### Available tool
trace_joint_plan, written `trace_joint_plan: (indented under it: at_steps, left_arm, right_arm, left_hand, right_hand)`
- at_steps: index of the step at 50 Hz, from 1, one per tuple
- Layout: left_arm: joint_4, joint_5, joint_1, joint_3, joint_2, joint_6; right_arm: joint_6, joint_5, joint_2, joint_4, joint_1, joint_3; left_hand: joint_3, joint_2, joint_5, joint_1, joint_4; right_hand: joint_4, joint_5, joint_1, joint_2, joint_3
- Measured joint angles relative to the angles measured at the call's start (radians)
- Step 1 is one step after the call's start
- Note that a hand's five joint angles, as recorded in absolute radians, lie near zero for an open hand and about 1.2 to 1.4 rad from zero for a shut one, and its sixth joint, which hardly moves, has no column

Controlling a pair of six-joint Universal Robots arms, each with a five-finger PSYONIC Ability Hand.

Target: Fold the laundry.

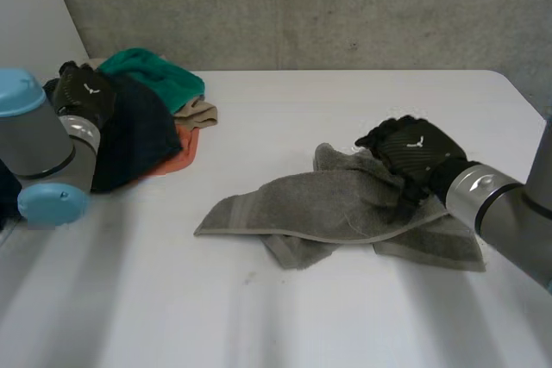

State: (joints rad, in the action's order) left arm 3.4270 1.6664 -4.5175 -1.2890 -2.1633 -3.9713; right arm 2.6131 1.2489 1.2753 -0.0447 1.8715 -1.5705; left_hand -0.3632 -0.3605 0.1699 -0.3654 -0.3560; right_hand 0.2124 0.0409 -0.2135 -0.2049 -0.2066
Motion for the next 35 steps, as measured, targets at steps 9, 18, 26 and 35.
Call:
trace_joint_plan:
  at_steps: [9,18,26,35]
  left_arm:
    - [-0.253,-0.113,0.106,-0.11,0.206,0.216]
    - [-0.473,-0.323,0.238,-0.117,0.219,0.442]
    - [-0.418,-0.245,0.306,-0.024,0.033,0.445]
    - [-0.423,-0.104,0.359,0.11,-0.161,0.348]
  right_arm:
    - [0.095,0.004,0.086,-0.161,-0.076,0.101]
    - [0.014,0.001,0.086,-0.45,-0.196,0.198]
    - [-0.099,-0.056,0.016,-0.386,-0.261,0.104]
    - [-0.121,-0.103,-0.097,-0.133,-0.279,-0.003]
  left_hand:
    - [0.106,0.112,-0.104,0.113,0.108]
    - [0.106,0.111,-0.1,0.11,0.106]
    - [0.104,0.11,-0.1,0.109,0.106]
    - [0.05,0.042,-0.027,0.048,0.038]
  right_hand:
    - [0.0,0.0,0.0,0.0,0.0]
    - [0.002,0.007,-0.004,-0.004,-0.004]
    - [0.109,0.114,-0.108,-0.116,-0.118]
    - [0.211,0.218,-0.213,-0.209,-0.218]
